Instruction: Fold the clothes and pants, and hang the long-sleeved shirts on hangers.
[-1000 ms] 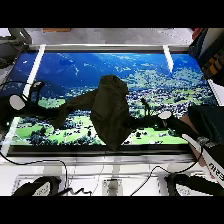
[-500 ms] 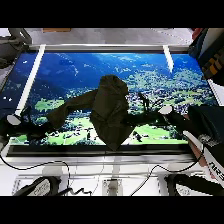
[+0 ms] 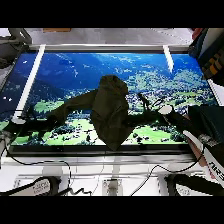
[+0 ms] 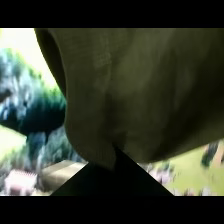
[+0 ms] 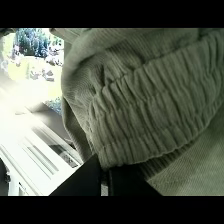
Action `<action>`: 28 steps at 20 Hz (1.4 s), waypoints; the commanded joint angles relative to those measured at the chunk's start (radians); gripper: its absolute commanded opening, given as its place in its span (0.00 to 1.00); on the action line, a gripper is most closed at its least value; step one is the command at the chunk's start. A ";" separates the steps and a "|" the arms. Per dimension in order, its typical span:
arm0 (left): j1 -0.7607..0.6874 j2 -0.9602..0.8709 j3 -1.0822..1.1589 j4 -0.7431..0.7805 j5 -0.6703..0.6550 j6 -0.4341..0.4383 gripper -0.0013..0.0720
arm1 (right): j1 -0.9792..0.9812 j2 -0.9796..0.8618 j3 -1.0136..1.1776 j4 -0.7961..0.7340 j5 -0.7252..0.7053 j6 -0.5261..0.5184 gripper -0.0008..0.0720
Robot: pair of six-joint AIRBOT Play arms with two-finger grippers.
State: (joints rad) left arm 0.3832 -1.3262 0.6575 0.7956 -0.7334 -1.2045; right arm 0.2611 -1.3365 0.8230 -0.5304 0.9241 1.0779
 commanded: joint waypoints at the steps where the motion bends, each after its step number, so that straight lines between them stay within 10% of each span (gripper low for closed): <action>1: 0.002 -0.008 0.043 -0.090 0.082 0.045 0.06 | -0.009 0.001 0.034 -0.053 -0.005 0.002 0.04; 13: 0.024 0.008 0.989 -0.260 0.172 -0.075 0.05 | -0.491 -0.035 1.005 -0.449 0.001 0.407 0.04; 28: 0.087 0.027 1.081 0.536 -0.229 -0.198 0.06 | -0.760 -0.032 1.089 -0.713 0.573 0.340 0.04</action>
State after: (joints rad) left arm 0.4671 -1.2922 1.7370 1.1664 -0.8783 -1.3361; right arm -0.4889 -1.3705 1.9339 -1.1675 1.3937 1.4288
